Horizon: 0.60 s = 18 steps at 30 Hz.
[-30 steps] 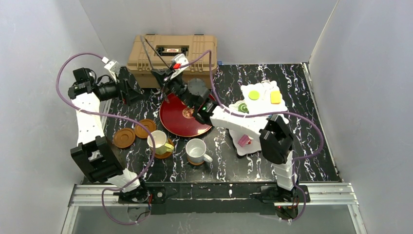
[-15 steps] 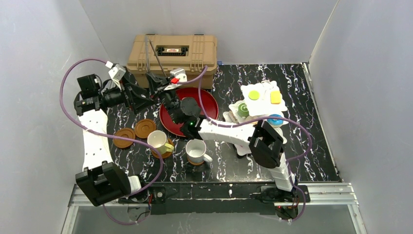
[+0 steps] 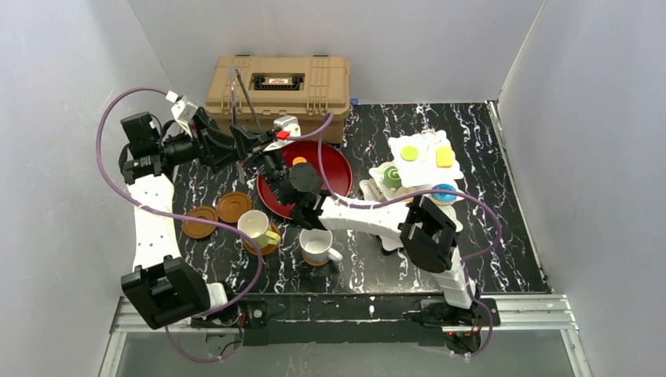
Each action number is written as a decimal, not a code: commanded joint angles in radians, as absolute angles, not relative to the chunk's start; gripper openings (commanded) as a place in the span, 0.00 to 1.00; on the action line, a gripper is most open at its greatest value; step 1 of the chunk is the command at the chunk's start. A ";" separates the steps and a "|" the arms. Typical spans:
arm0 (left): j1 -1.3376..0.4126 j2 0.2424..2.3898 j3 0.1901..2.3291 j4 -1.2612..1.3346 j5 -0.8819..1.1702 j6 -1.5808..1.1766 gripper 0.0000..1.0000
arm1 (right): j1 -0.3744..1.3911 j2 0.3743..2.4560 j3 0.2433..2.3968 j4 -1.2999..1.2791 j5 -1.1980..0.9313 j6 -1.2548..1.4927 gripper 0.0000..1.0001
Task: Serve the afternoon tea
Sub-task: Pick up the clamp from the center of the board.
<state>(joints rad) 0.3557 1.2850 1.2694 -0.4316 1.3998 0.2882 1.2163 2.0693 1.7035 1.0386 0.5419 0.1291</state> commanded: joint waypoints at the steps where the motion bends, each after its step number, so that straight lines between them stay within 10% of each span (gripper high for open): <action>1: 0.352 1.283 1.280 -0.371 1.432 0.234 0.59 | 1.243 2.021 1.689 1.074 0.533 0.153 0.01; 12: 0.350 1.268 1.255 -0.421 1.399 0.293 0.26 | 1.271 2.080 1.751 1.108 0.554 0.070 0.01; 18: 0.346 1.264 1.252 -0.414 1.307 0.341 0.10 | 1.276 2.069 1.770 0.987 0.574 0.051 0.41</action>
<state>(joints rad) 0.3447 1.2774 1.2579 -0.4240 1.4052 0.2913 1.2419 2.0895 1.7111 1.0107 0.5781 0.0700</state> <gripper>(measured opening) 0.250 0.307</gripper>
